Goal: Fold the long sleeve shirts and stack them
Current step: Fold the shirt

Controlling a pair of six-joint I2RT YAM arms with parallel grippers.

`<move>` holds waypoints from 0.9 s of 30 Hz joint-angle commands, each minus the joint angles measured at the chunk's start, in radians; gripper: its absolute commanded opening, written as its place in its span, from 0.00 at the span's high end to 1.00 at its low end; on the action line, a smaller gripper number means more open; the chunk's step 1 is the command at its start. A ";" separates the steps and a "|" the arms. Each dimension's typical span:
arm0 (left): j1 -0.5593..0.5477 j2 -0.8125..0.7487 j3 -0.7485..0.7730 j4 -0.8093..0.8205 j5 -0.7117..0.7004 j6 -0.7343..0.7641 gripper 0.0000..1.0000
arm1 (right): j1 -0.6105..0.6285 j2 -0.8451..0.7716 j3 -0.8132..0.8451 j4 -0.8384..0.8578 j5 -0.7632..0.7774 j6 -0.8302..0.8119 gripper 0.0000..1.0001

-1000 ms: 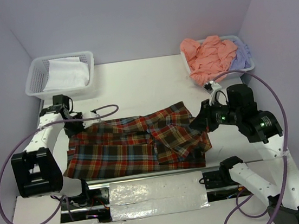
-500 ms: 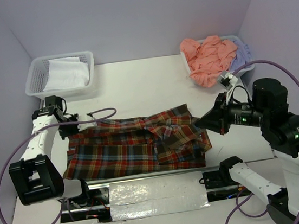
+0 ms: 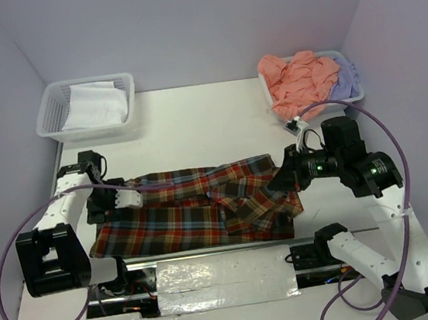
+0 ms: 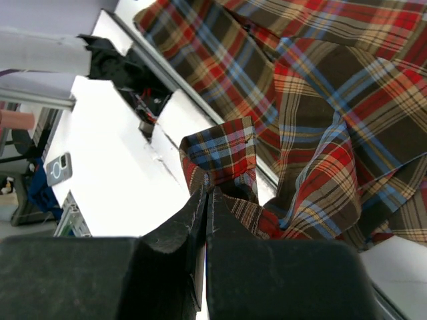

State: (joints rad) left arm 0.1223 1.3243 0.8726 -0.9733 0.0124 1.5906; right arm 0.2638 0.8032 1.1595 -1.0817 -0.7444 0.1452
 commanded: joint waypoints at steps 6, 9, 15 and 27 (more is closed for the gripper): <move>0.046 0.148 0.551 -0.241 0.335 -0.227 0.16 | -0.001 0.034 -0.053 0.167 0.019 0.001 1.00; 0.028 0.257 0.721 -0.349 0.556 -0.352 0.57 | -0.006 0.030 -0.070 0.175 0.028 -0.001 1.00; -0.114 0.290 0.479 -0.123 0.424 -0.540 0.95 | -0.003 0.014 -0.096 0.177 0.051 0.005 1.00; -0.151 0.332 0.132 0.249 0.099 -0.712 0.95 | -0.008 0.024 -0.233 0.387 0.166 0.116 1.00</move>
State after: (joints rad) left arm -0.0330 1.6634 1.0122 -0.8394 0.1761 0.9466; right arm 0.2630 0.8238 0.9466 -0.8478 -0.6189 0.2207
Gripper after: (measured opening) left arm 0.070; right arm 0.011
